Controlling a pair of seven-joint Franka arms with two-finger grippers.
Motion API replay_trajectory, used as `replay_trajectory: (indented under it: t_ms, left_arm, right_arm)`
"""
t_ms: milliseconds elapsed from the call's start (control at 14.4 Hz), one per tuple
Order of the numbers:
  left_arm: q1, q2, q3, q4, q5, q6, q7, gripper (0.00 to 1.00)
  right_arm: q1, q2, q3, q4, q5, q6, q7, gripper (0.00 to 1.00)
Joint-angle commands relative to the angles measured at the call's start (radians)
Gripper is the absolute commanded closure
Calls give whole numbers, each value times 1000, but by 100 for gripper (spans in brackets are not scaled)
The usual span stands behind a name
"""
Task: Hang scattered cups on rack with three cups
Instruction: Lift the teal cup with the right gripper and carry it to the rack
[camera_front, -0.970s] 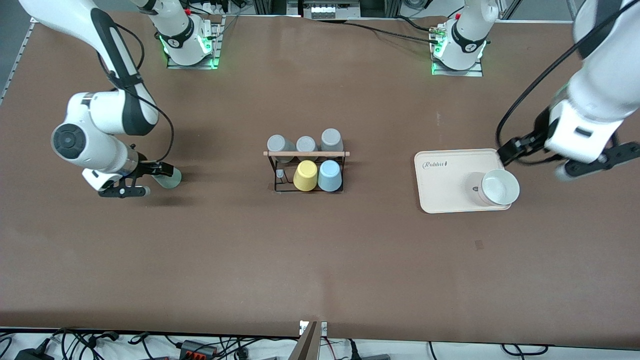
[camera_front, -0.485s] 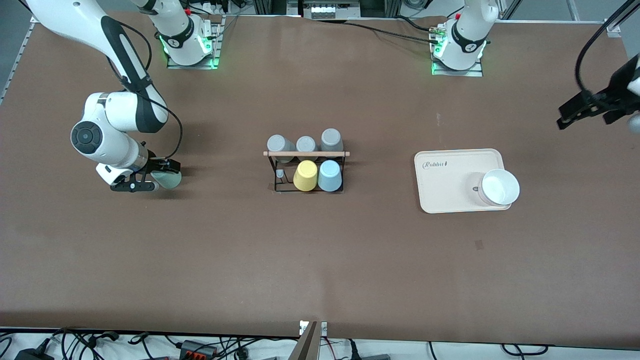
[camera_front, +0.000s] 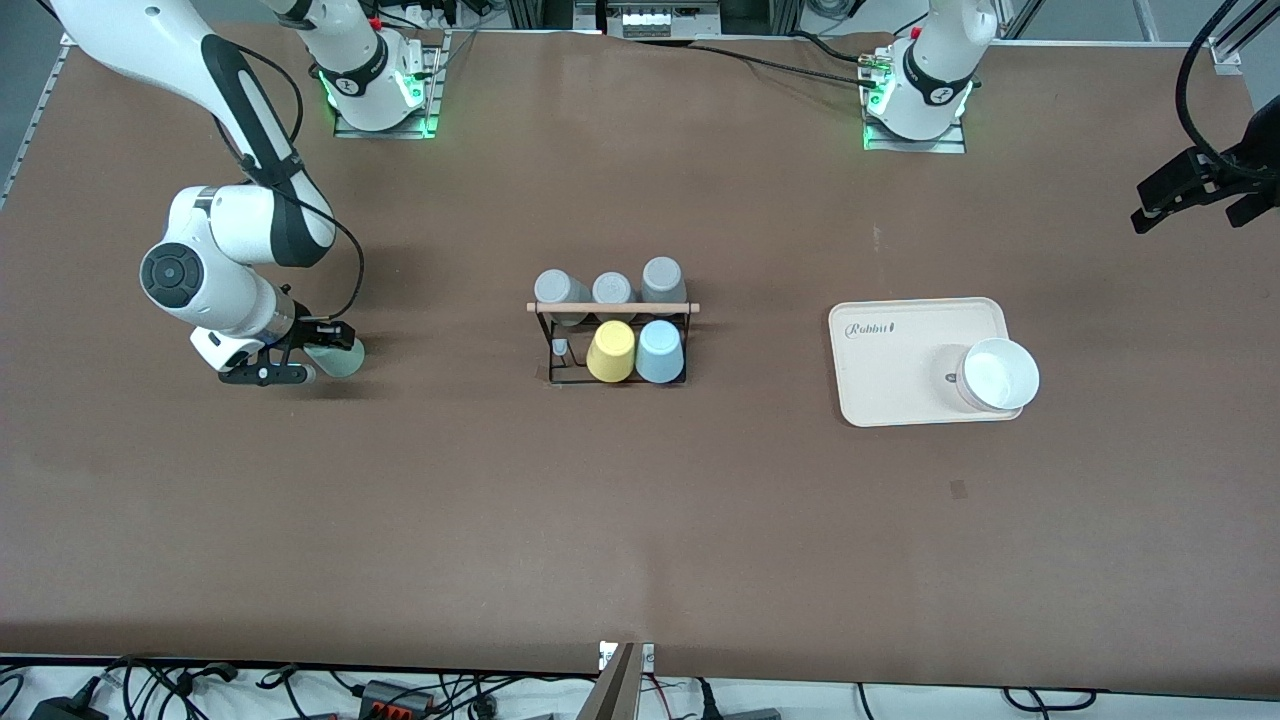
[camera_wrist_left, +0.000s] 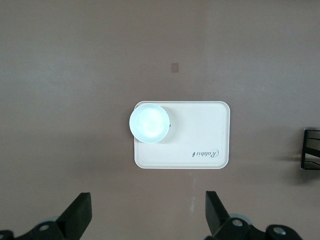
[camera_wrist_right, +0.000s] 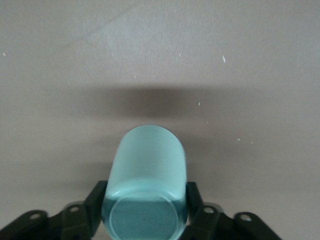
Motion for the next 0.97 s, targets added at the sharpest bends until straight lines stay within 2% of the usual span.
replay_trajectory:
  t_ms: [0,139,277,416,762,900]
  left_arm:
    - [6,-23,-2,-8,-18,-18,25,0]
    - [4,-23,-8,18,-18,-42,21,0]
    - [6,-23,-9,39,-18,-75,25,0]
    - [4,-21,-6,65,-18,-75,25,0]
    - [-6,0,-8,70,-20,-69,-4,0]
    - [0,0,-8,69,-20,-75,-4,0]
  right_arm:
    - [4,-13,3,30,-13,-8,9,62]
    - [10,-27,12,116,-5,-110,8,63]
    - [42,-16,24,269,9,-274,15,64]
    - [97,-2,29,404,38,-383,24,64]
    - [269,68,32,654,52,-546,305,64]
    - [320,101,34,720,98,-586,412,64]
